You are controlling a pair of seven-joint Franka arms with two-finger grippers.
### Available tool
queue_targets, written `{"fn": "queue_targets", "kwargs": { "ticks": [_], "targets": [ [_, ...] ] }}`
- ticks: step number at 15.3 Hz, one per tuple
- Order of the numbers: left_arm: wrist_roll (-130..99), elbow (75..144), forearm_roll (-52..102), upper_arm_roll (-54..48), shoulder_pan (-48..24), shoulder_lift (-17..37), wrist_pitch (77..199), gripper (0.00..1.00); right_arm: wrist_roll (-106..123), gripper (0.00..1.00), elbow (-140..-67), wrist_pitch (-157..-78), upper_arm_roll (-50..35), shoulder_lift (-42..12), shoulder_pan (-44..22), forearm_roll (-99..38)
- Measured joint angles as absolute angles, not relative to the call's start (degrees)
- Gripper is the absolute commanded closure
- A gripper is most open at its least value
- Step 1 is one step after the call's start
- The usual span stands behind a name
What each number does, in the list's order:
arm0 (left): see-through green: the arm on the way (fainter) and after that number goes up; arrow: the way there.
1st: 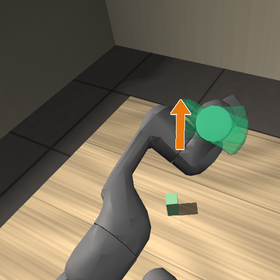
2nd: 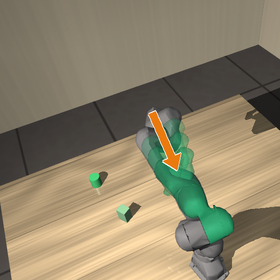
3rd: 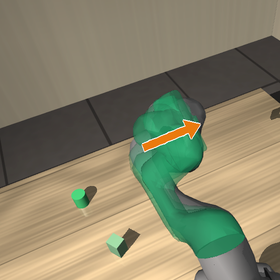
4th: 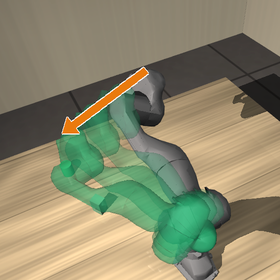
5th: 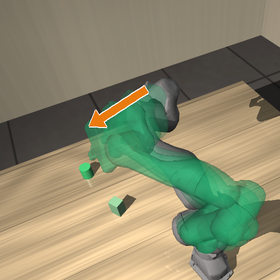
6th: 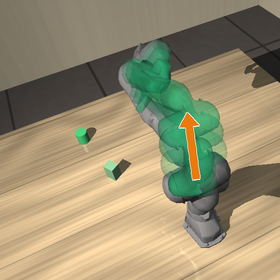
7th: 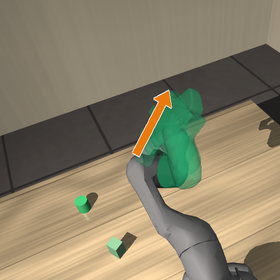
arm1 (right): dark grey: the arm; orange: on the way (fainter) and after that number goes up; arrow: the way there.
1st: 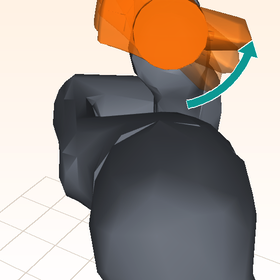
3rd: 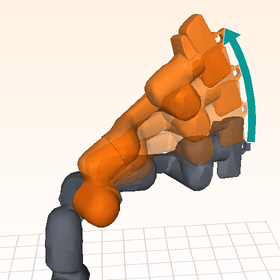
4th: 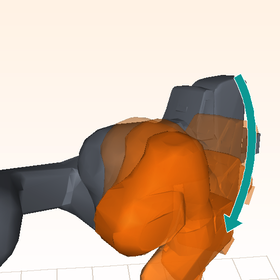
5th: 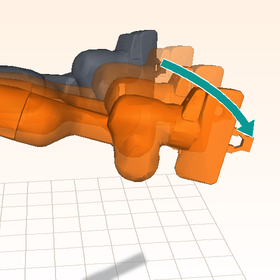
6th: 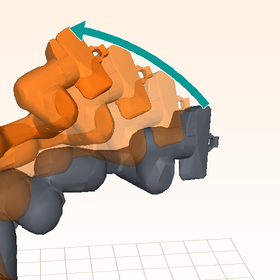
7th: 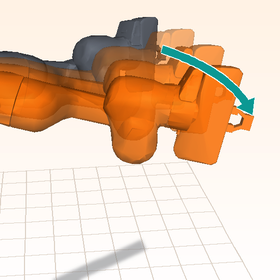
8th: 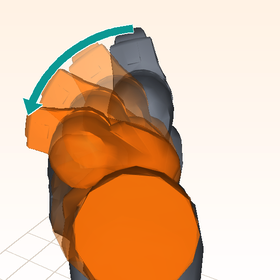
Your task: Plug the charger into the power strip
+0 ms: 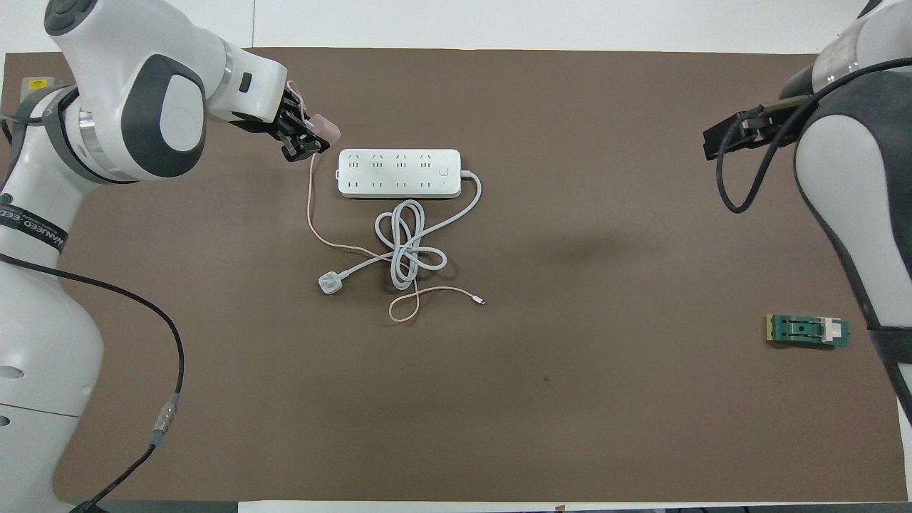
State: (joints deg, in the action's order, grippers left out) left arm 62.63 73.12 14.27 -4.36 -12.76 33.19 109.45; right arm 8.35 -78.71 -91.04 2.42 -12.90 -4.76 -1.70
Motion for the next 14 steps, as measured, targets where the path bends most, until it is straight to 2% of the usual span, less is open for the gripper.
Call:
{"fn": "queue_targets", "kwargs": {
  "ticks": [3,7,11,14],
  "targets": [
    [68.05,73.11,8.01,-4.40,-13.62,33.24,109.46,1.00,7.42,0.00,-81.71,-86.33,2.47,-7.61,-4.53,-0.37],
    [70.40,74.92,0.75,-4.52,-15.27,33.36,112.09,1.00,7.23,0.00,-91.35,-86.26,2.35,-0.53,-2.48,-0.28],
    [71.01,79.15,-2.36,-4.56,-17.71,33.33,119.56,1.00,7.23,0.00,-94.06,-89.10,2.03,0.45,-0.52,-0.27],
    [71.04,80.12,-4.86,-4.58,-19.24,33.32,120.70,1.00,7.06,0.00,-93.92,-89.39,1.75,0.49,-0.44,-0.03]
  ]
}}
